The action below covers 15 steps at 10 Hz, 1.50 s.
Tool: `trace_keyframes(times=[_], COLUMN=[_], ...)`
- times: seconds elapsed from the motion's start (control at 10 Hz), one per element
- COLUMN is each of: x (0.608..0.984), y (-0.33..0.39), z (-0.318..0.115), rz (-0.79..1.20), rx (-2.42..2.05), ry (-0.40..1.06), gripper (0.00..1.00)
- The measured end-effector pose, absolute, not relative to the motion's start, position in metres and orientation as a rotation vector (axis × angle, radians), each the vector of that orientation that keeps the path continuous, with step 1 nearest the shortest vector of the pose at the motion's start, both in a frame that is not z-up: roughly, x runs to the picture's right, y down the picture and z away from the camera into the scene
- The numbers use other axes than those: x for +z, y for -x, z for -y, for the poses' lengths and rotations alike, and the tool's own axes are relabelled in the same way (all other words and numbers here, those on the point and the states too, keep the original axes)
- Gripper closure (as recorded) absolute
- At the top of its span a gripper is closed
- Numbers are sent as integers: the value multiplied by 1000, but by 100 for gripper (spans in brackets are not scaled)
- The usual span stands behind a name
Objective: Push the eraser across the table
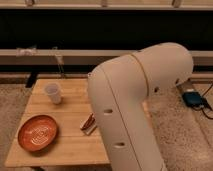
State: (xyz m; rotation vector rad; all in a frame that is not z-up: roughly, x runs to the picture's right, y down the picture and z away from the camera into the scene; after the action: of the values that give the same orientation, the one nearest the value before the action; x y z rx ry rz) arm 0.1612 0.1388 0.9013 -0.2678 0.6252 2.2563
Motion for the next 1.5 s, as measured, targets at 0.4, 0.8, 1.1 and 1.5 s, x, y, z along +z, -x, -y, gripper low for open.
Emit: trace_keyframes(times=[0.4,0.8,1.1,1.5], x=[919,922,899,884], y=[-168,-164,-154,-159], z=[-125,-109,-87,-79], rz=[-612,-549,-447,-352], rx=[2246,2226,2190,2128], ry=[258,266,314,444], gripper=[100,89,61,27])
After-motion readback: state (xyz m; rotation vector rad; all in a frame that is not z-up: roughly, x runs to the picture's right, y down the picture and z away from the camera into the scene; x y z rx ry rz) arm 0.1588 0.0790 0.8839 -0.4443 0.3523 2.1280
